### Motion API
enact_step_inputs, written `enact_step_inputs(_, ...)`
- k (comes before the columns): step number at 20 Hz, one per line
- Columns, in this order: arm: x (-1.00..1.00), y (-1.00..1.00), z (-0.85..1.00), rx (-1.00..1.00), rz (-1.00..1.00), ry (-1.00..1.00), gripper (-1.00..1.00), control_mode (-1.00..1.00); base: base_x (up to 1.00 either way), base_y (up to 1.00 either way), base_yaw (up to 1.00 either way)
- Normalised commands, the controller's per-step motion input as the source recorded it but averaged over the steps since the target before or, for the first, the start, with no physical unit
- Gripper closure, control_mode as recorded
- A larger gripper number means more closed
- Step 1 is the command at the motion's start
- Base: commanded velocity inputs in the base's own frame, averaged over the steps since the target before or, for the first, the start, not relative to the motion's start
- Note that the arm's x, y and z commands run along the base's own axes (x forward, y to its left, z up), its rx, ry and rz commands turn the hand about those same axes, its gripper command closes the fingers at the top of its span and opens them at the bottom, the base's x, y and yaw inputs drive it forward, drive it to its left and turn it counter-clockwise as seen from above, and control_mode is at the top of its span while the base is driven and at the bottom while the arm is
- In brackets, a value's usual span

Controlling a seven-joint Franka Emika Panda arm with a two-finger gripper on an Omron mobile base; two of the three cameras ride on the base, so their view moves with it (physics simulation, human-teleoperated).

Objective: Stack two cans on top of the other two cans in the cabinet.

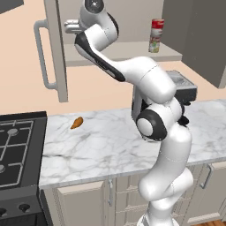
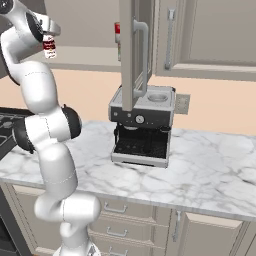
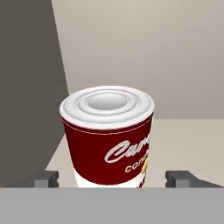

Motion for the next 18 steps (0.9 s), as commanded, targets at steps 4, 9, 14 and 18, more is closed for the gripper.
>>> enact_step_inputs(4, -0.39, -0.09, -0.14, 0.0, -0.14, 0.0, -1.0, -1.0, 0.0, 0.0, 0.0)
enact_step_inputs(9, -0.58, -0.46, -0.17, 0.05, -0.03, 0.0, -1.0, -1.0, 0.0, 0.0, 0.0)
enact_step_inputs(14, -0.68, -0.65, -0.34, 0.05, 0.0, -0.05, -1.0, -1.0, 0.0, 0.0, 0.0)
enact_step_inputs(18, -0.7, -0.55, -0.53, 0.09, 0.0, -0.01, -1.0, -1.0, 0.0, 0.0, 0.0)
